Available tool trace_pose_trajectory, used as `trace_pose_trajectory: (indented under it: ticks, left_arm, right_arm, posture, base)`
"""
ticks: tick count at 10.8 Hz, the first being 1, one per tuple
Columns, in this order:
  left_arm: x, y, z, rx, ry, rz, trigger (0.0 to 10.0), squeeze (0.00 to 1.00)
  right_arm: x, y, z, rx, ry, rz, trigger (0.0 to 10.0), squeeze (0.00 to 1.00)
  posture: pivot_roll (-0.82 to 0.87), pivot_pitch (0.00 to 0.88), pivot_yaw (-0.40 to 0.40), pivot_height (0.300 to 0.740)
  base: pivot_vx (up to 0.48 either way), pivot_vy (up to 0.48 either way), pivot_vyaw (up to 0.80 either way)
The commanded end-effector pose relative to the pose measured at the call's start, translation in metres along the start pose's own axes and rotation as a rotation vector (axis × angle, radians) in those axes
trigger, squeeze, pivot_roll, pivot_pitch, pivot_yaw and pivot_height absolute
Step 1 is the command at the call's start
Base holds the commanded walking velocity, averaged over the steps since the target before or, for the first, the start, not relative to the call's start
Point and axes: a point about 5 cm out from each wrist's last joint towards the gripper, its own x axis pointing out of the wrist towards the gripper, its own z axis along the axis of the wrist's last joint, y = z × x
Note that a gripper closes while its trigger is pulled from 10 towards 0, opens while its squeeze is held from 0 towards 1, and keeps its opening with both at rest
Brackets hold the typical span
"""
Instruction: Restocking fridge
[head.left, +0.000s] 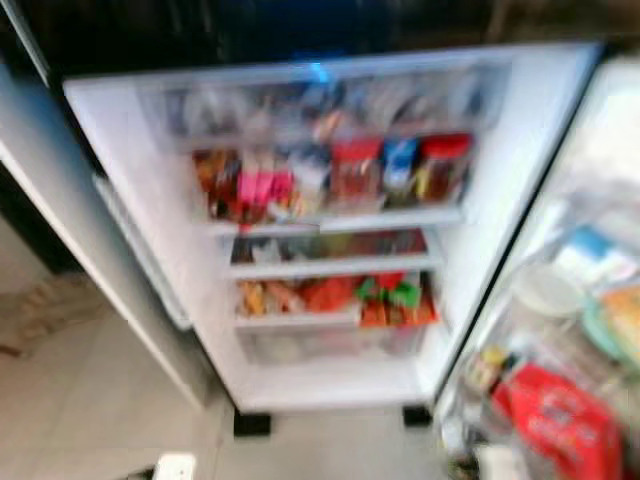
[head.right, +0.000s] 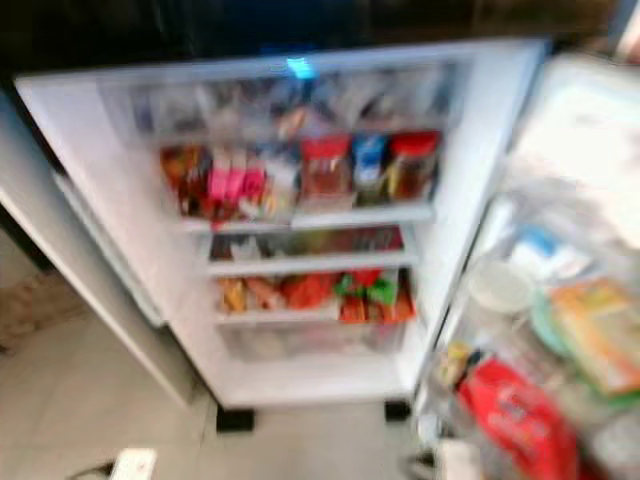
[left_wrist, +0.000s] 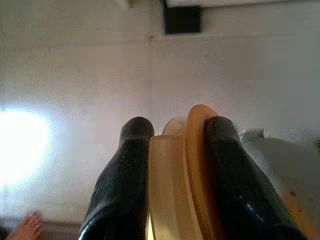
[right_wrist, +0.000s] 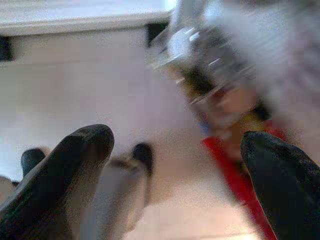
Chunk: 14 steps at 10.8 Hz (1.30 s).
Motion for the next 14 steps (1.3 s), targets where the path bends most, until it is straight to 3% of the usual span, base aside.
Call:
trace_pose_trajectory:
  ticks: [1, 2, 3, 5, 6, 7, 8, 9, 10, 12, 14]
  left_arm:
    - [0.0, -0.001, 0.0, 0.087, -0.02, -0.011, 10.0, 0.0]
    - [0.0, -0.001, 0.005, 0.191, -0.055, 0.0, 10.0, 0.0]
    - [0.005, 0.011, 0.053, 0.303, -0.203, 0.054, 10.0, 0.0]
    - [-0.001, 0.031, 0.128, 0.386, -0.447, 0.138, 10.0, 0.0]
    - [-0.006, 0.032, 0.145, 0.414, -0.546, 0.14, 10.0, 0.0]
    - [-0.012, 0.031, 0.156, 0.376, -0.635, 0.125, 10.0, 0.0]
    - [-0.017, 0.027, 0.166, 0.204, -0.71, 0.063, 10.0, 0.0]
    - [-0.022, 0.019, 0.175, -0.069, -0.769, -0.03, 10.0, 0.0]
    - [-0.027, 0.002, 0.178, -0.356, -0.787, -0.208, 10.0, 0.0]
    - [-0.038, -0.013, 0.172, -0.581, -0.82, -0.33, 10.0, 0.0]
    - [-0.043, -0.005, 0.168, -0.791, -0.831, -0.382, 10.0, 0.0]
  right_arm:
    - [0.001, 0.012, -0.001, 0.0, 0.005, 0.03, 10.0, 0.0]
    - [0.001, 0.012, -0.001, -0.001, 0.005, 0.03, 10.0, 0.0]
    - [0.001, 0.012, -0.002, 0.003, 0.006, 0.028, 10.0, 0.0]
    - [0.001, 0.011, -0.002, 0.002, 0.011, 0.026, 10.0, 0.0]
    - [0.001, 0.011, -0.003, 0.002, 0.011, 0.025, 10.0, 0.0]
    - [0.001, 0.011, -0.003, 0.001, 0.012, 0.024, 10.0, 0.0]
    - [0.001, 0.011, -0.003, 0.001, 0.012, 0.024, 10.0, 0.0]
    - [0.001, 0.011, -0.003, -0.002, 0.014, 0.024, 10.0, 0.0]
    - [0.001, 0.01, -0.004, -0.003, 0.015, 0.024, 10.0, 0.0]
    - [0.0, 0.01, -0.004, -0.005, 0.015, 0.026, 10.0, 0.0]
    - [0.001, 0.009, -0.002, -0.054, 0.022, 0.036, 10.0, 0.0]
  posture:
    - [-0.06, 0.0, 0.03, 0.74]
    - [-0.06, 0.0, 0.03, 0.74]
    - [-0.06, 0.0, 0.031, 0.74]
    - [-0.06, 0.0, 0.031, 0.74]
    - [-0.06, 0.0, 0.032, 0.74]
    - [-0.06, 0.0, 0.034, 0.74]
    - [-0.06, 0.0, 0.034, 0.74]
    - [-0.06, 0.0, 0.033, 0.74]
    - [-0.05, 0.0, 0.031, 0.74]
    - [-0.05, 0.0, 0.026, 0.74]
    - [-0.04, 0.0, 0.013, 0.74]
  base:
    - [0.0, 0.0, 0.0]
    - [0.0, 0.0, 0.0]
    - [0.0, 0.0, 0.0]
    - [0.0, 0.0, 0.0]
    - [0.0, 0.0, 0.0]
    - [0.0, 0.0, 0.0]
    - [0.0, 0.0, 0.0]
    - [0.0, 0.0, 0.0]
    - [0.0, 0.0, 0.0]
    - [0.0, 0.0, 0.0]
    - [0.0, 0.0, 0.0]
